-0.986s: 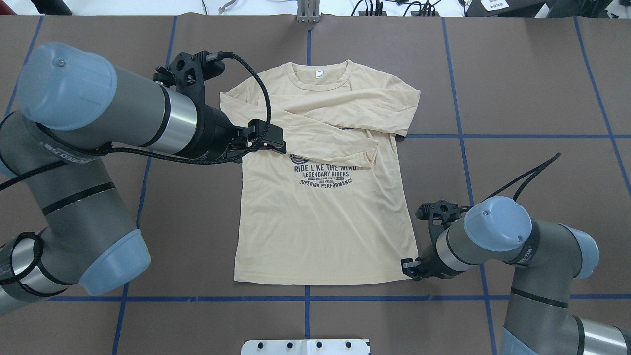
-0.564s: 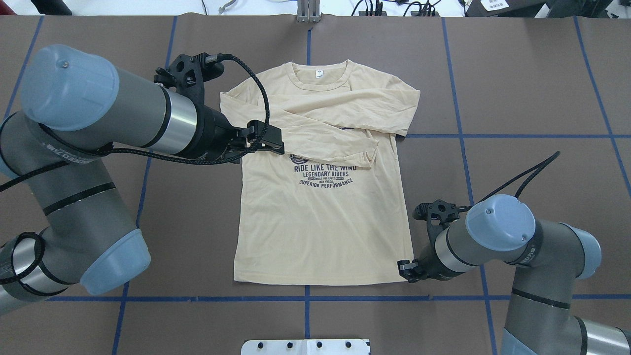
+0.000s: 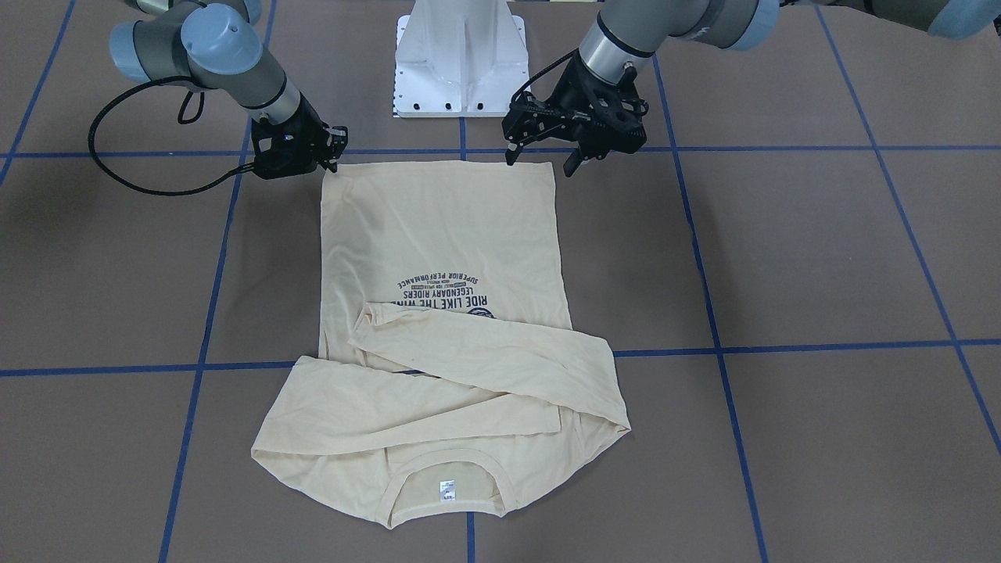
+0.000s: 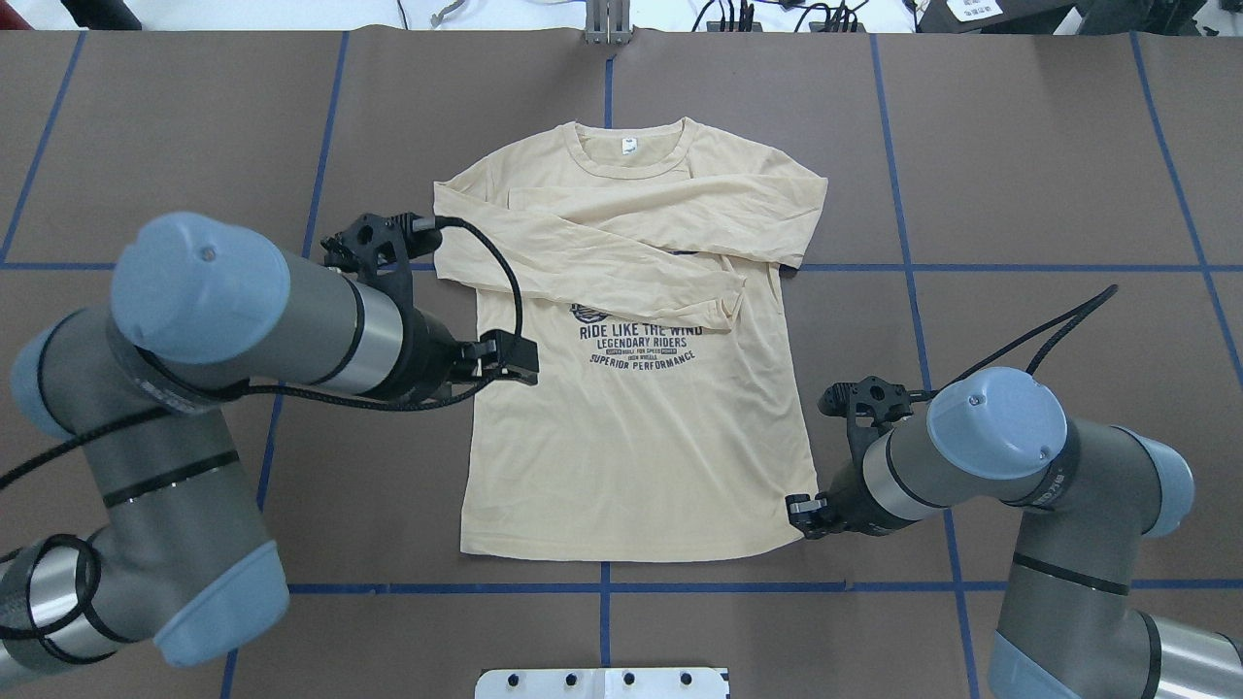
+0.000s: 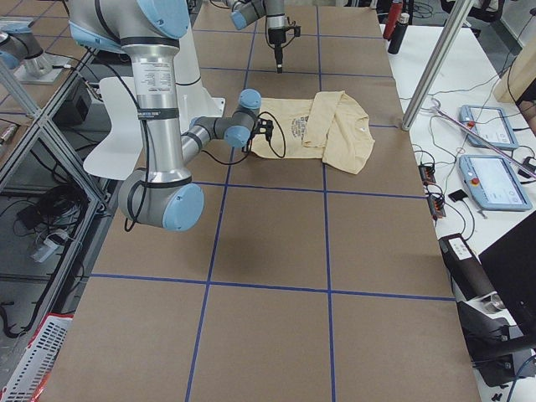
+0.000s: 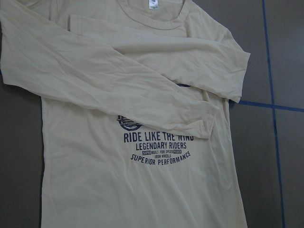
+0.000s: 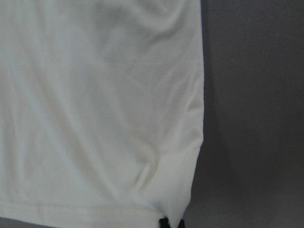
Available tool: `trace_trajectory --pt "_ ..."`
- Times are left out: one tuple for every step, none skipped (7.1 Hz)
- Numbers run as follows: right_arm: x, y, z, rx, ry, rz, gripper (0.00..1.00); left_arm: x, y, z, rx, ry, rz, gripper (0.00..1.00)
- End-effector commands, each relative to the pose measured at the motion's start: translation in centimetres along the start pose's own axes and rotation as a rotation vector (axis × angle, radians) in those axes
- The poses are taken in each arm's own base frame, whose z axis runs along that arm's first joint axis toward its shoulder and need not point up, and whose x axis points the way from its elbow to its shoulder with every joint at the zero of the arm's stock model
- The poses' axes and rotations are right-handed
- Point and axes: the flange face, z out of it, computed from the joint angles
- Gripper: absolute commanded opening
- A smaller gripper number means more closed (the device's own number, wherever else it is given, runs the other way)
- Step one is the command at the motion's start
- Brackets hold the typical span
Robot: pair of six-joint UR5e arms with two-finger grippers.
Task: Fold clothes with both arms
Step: 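Grasp the hem corners with the left and right grippers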
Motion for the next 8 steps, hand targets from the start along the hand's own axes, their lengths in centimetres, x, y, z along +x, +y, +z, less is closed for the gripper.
trace_trajectory --pt "0.0 -0.5 -0.5 0.009 -0.005 0.005 0.00 -2.6 5.0 4.9 -0.028 -0.093 0.002 0.99" --pt "-0.1 -0.6 -0.8 0.014 -0.011 0.005 0.00 -3.6 5.3 6.2 -0.039 -0.123 -0.001 0.99" --pt "-0.2 -0.6 -0.8 0.015 -0.013 0.003 0.00 -4.4 6.7 8.6 -0.055 -0.165 0.007 0.99" --pt "-0.2 -0.5 -0.9 0.016 -0.014 0.002 0.00 -5.1 6.9 10.3 -0.058 -0.200 0.008 0.99" --pt "-0.2 -0.5 -0.9 0.016 -0.014 0.002 0.00 -5.5 6.9 10.9 -0.061 -0.212 0.006 0.97" --pt "-0.2 -0.5 -0.9 0.016 -0.014 0.002 0.00 -5.7 6.9 10.9 -0.061 -0.215 0.006 0.94" --pt "-0.2 -0.5 -0.9 0.016 -0.014 0.002 0.00 -5.8 7.0 10.9 -0.061 -0.216 0.005 0.92" --pt "-0.2 -0.7 -1.0 0.018 -0.015 0.004 0.00 -5.8 7.5 11.3 -0.071 -0.240 0.005 0.89"
